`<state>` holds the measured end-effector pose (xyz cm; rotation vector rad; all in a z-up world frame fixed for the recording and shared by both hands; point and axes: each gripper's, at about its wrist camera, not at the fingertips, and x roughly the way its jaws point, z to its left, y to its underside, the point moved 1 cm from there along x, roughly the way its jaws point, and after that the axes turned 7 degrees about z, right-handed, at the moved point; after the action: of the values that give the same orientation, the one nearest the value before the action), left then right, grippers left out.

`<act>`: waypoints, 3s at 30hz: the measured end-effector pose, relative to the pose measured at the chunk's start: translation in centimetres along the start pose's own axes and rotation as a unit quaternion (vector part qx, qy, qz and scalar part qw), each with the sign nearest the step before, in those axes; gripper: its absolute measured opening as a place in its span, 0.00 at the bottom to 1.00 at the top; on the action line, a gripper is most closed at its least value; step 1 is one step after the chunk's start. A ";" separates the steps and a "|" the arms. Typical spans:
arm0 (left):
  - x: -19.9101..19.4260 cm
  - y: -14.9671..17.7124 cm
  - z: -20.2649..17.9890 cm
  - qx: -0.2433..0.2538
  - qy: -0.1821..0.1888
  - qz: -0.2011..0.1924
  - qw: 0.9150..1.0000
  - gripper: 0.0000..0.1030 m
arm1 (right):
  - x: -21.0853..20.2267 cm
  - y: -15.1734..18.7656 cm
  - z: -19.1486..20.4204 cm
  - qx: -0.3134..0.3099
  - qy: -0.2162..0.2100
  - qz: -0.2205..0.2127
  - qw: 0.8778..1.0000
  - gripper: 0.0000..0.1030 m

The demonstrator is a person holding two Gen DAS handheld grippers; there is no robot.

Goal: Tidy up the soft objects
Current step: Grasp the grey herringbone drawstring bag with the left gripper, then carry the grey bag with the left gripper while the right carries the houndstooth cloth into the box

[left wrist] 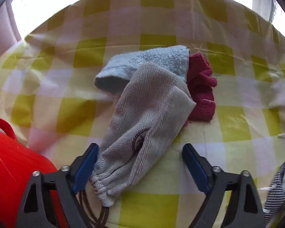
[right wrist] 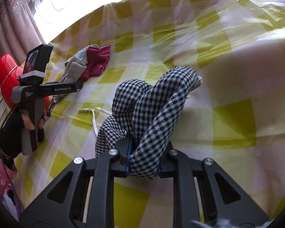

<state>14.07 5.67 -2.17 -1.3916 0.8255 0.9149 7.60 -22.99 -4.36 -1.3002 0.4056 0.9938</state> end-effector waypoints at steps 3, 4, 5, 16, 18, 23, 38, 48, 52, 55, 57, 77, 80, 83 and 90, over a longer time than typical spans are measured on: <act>-3.6 3.9 -2.3 0.051 0.066 -0.010 0.996 0.21 | 0.1 0.0 -0.2 0.007 -0.009 0.002 1.000 0.22; -5.0 5.8 -3.1 0.057 0.091 -0.017 0.994 0.21 | 0.2 0.0 -0.3 0.009 -0.011 0.003 1.000 0.22; -6.1 7.8 -3.9 0.065 0.105 -0.018 0.992 0.21 | 0.2 0.0 -0.3 0.011 -0.014 0.003 1.000 0.23; -6.7 12.4 -5.4 0.108 0.075 -0.023 0.991 0.83 | 0.4 -0.1 -0.6 0.020 -0.025 0.006 0.999 0.23; -5.9 12.0 -6.1 0.117 0.083 -0.022 0.989 0.86 | 0.4 -0.2 -0.8 0.021 -0.024 0.006 0.999 0.23; -6.5 12.4 -7.0 0.139 0.097 -0.044 0.985 0.54 | 0.5 -0.1 -0.3 0.017 -0.007 0.008 1.000 0.23; -6.9 12.8 -5.2 0.081 0.071 -0.051 0.993 0.35 | -0.5 0.6 3.3 -0.055 0.105 -0.019 0.993 0.21; -14.8 22.9 -1.0 0.028 0.071 -0.087 0.993 0.30 | -11.1 7.4 12.8 -0.117 0.072 -0.124 0.983 0.21; -18.8 24.2 1.1 0.022 0.054 -0.131 0.990 0.30 | -15.3 9.1 15.6 -0.137 0.072 -0.170 0.973 0.21; -21.5 24.4 2.2 0.016 0.047 -0.164 0.985 0.30 | -18.1 9.9 17.3 -0.153 0.077 -0.197 0.965 0.21; -23.1 24.5 2.7 0.013 0.044 -0.184 0.982 0.30 | -19.7 10.3 18.2 -0.166 0.084 -0.215 0.959 0.21; -30.8 27.0 2.3 0.025 0.035 -0.296 0.954 0.30 | -27.9 12.7 20.3 -0.174 0.090 -0.322 0.926 0.21; -31.4 27.4 2.5 0.026 0.031 -0.310 0.950 0.30 | -28.5 13.1 20.8 -0.184 0.093 -0.332 0.920 0.21; -31.8 27.6 2.5 0.031 0.026 -0.316 0.948 0.30 | -28.6 13.4 21.3 -0.191 0.090 -0.335 0.918 0.21; -31.9 28.2 3.7 0.031 0.018 -0.306 0.951 0.30 | -27.7 13.8 22.5 -0.206 0.061 -0.314 0.925 0.21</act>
<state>-25.33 7.11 14.26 -1.4861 0.3958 0.3790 -24.52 -13.37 14.05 -1.7274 -0.1487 0.4595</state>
